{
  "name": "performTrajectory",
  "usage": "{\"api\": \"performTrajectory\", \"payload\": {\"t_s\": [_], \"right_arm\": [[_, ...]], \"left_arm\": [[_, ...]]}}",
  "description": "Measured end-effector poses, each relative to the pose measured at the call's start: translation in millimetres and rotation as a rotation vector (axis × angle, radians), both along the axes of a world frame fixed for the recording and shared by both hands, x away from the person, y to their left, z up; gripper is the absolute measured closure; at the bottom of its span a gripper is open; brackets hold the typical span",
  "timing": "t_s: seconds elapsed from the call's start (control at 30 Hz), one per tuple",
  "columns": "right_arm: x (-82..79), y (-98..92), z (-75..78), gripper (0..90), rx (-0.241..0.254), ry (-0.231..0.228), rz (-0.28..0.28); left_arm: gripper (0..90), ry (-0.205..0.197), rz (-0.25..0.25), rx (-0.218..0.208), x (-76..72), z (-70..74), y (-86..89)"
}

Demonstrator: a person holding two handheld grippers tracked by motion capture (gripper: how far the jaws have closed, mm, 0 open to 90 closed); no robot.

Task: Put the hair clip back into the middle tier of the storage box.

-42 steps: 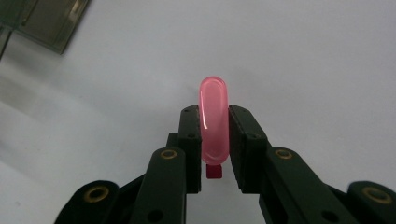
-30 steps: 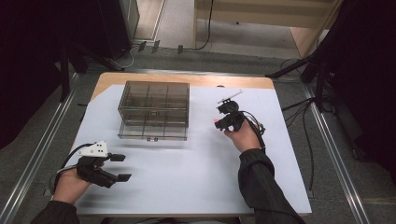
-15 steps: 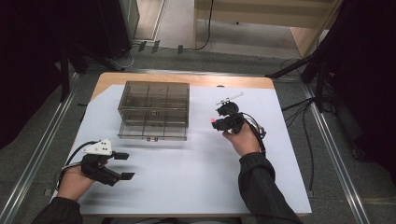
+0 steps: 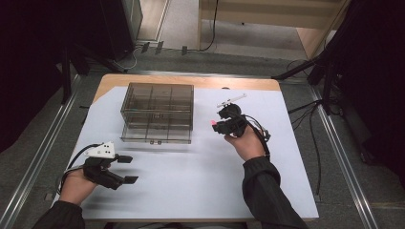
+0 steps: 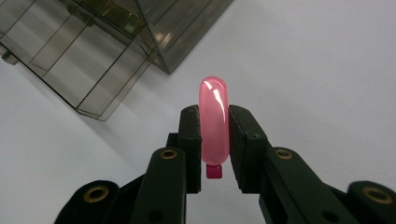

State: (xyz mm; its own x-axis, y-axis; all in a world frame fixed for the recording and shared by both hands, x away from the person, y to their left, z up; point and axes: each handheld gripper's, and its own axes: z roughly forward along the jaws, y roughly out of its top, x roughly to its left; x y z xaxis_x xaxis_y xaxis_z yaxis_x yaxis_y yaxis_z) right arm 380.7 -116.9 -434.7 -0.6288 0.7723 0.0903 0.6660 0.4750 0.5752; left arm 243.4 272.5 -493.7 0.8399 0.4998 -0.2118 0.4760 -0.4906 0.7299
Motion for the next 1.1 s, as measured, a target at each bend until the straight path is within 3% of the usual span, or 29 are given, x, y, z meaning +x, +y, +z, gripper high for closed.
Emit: {"api": "performTrajectory", "payload": {"t_s": [0.6, 1.1], "right_arm": [[-9.8, 22.4, 10.3, 77.5, -0.007, -0.031, 0.059], [-12.2, 43.3, 14.3, 77.5, 0.016, -0.024, 0.120]], "left_arm": [[21.7, -0.011, 0.002, -0.010, -2.9, 1.0, -0.4], [21.6, -0.024, 0.027, -0.005, -10.4, 1.1, 4.3]]}}
